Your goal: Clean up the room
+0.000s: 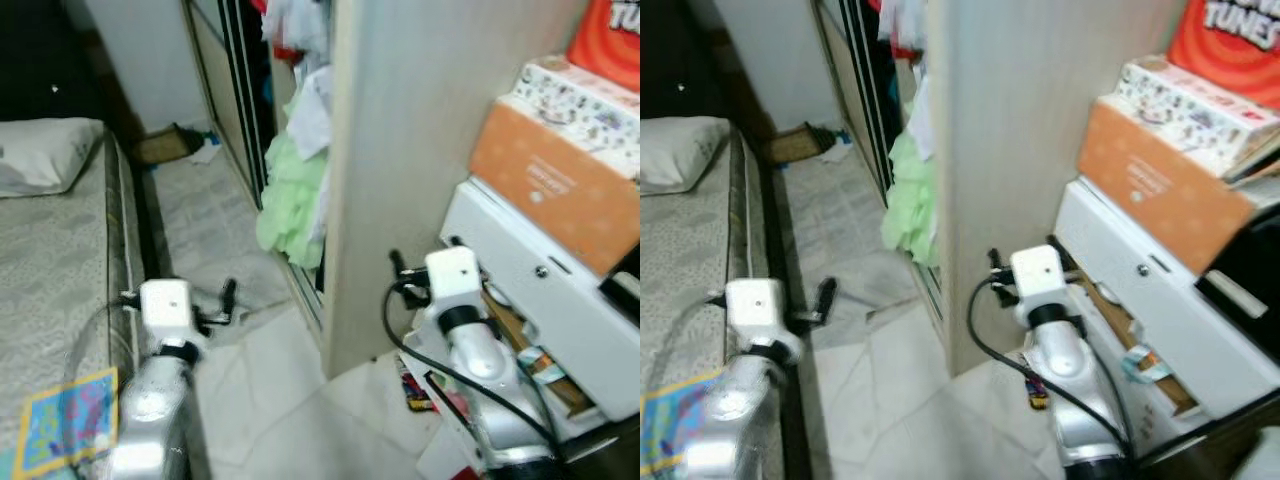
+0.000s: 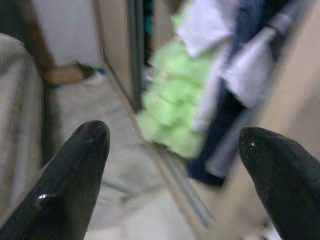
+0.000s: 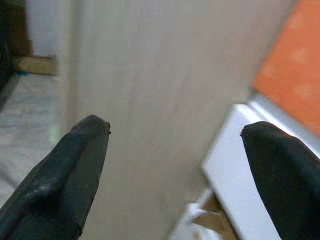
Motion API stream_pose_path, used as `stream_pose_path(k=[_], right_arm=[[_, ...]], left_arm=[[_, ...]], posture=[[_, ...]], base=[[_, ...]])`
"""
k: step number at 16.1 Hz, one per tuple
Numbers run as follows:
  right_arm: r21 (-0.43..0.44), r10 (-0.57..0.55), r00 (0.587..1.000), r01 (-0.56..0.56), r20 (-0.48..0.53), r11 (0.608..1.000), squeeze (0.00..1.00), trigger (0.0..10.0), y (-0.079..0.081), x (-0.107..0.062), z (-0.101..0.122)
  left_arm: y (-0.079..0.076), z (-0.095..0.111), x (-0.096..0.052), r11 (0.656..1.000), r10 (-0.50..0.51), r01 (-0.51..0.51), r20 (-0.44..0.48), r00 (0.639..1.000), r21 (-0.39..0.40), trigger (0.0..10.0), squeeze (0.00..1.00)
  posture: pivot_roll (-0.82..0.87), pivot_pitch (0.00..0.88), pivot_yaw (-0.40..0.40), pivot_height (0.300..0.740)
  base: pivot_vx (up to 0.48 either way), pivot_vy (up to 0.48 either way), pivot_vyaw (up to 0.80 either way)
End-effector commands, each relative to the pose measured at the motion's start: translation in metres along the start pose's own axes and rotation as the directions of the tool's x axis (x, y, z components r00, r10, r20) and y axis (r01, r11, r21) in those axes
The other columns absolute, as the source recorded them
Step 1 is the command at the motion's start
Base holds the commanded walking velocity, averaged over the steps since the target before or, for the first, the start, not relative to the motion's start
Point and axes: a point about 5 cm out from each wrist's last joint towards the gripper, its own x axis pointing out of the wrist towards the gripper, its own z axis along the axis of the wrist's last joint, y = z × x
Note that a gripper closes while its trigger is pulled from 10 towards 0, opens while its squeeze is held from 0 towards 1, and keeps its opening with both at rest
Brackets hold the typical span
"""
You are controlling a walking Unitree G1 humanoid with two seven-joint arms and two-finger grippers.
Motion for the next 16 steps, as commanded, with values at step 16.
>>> stream_pose_path(k=[16], right_arm=[[0.017,0.026,1.0,-0.027,0.013,1.0,0.0,10.0,0.0072,-0.0021,0.0018]], left_arm=[[0.0099,0.0018,-0.0007,0.999,0.034,-0.034,-0.003,0.999,0.027,10.0,0.0]], posture=[[-0.07,0.096,0.009,0.74]], base=[[0.0,0.0,0.48]])
